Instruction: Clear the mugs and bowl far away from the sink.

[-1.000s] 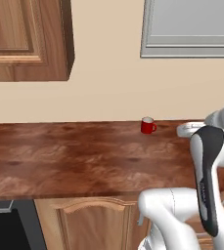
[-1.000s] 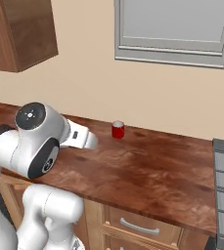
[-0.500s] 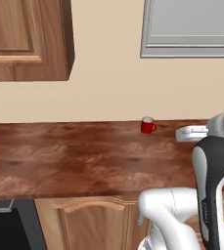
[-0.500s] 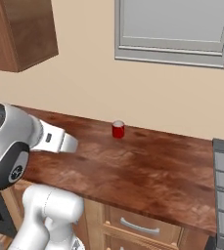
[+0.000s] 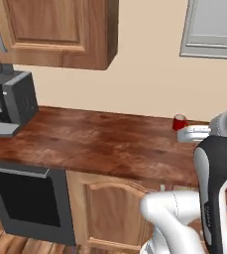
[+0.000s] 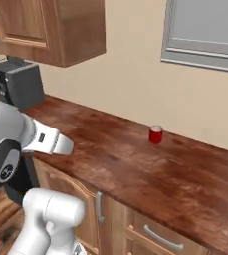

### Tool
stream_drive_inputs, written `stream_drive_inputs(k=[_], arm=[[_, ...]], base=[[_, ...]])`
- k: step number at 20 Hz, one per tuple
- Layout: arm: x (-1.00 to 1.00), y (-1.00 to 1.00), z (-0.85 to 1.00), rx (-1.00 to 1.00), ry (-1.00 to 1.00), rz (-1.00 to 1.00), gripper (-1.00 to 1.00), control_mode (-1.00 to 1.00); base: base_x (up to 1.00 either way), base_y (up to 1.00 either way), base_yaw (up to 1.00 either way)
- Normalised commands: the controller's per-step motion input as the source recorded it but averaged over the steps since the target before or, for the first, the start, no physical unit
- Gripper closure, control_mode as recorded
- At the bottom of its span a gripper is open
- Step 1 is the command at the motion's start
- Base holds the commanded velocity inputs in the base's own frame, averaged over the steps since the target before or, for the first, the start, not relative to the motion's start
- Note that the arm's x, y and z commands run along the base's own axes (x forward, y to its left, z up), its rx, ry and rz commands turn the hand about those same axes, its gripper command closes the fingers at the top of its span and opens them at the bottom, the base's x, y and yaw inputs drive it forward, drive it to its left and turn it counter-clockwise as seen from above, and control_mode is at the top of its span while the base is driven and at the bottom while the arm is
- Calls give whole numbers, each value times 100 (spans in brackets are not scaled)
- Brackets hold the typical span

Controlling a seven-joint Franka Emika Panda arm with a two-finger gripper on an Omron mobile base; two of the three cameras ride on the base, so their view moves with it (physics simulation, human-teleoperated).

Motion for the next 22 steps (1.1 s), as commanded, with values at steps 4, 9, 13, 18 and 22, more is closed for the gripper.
stream_drive_inputs(k=[4,9,13,18,22], arm=[[0,0,0,0,0,0,-100,100],[0,0,0,0,0,0,-100,100],[0,0,0,0,0,0,-100,100],[0,0,0,0,0,0,-100,100],[0,0,0,0,0,0,-100,100]], base=[[-79,5,81],[-65,0,86],[-10,0,99],[0,0,100],[0,0,100]])
